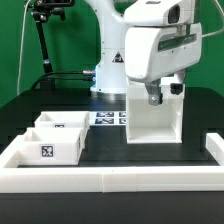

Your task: Assemble drawer

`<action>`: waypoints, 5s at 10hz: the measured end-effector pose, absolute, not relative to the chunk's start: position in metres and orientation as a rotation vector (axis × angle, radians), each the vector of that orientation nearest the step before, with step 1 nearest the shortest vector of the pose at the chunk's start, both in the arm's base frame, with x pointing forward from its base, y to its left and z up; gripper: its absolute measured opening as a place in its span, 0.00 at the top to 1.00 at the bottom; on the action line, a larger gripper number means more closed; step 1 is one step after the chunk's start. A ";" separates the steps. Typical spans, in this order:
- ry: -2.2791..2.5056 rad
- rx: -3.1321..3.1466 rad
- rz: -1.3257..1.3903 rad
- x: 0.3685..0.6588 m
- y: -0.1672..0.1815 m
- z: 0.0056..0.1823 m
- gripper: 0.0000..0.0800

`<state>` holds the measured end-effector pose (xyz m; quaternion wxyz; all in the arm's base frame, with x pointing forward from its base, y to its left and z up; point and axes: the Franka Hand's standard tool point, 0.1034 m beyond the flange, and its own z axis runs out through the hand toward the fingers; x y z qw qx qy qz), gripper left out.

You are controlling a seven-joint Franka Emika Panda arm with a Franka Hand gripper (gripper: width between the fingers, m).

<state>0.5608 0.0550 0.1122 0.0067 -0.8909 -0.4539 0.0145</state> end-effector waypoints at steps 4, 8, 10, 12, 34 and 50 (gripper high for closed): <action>-1.420 -2.787 0.046 0.561 0.055 0.112 0.19; -1.420 -2.786 0.047 0.560 0.055 0.112 0.19; -1.466 -2.770 0.054 0.538 0.057 0.127 0.19; -1.379 -2.829 0.027 0.516 0.067 0.142 0.19; -0.229 -3.103 0.021 0.448 0.103 0.119 0.19; -0.079 -3.103 0.129 0.425 0.108 0.095 0.95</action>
Offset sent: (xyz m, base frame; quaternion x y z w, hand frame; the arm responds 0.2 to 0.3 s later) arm 0.0000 0.0000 0.0000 0.0000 0.0000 0.0000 1.0000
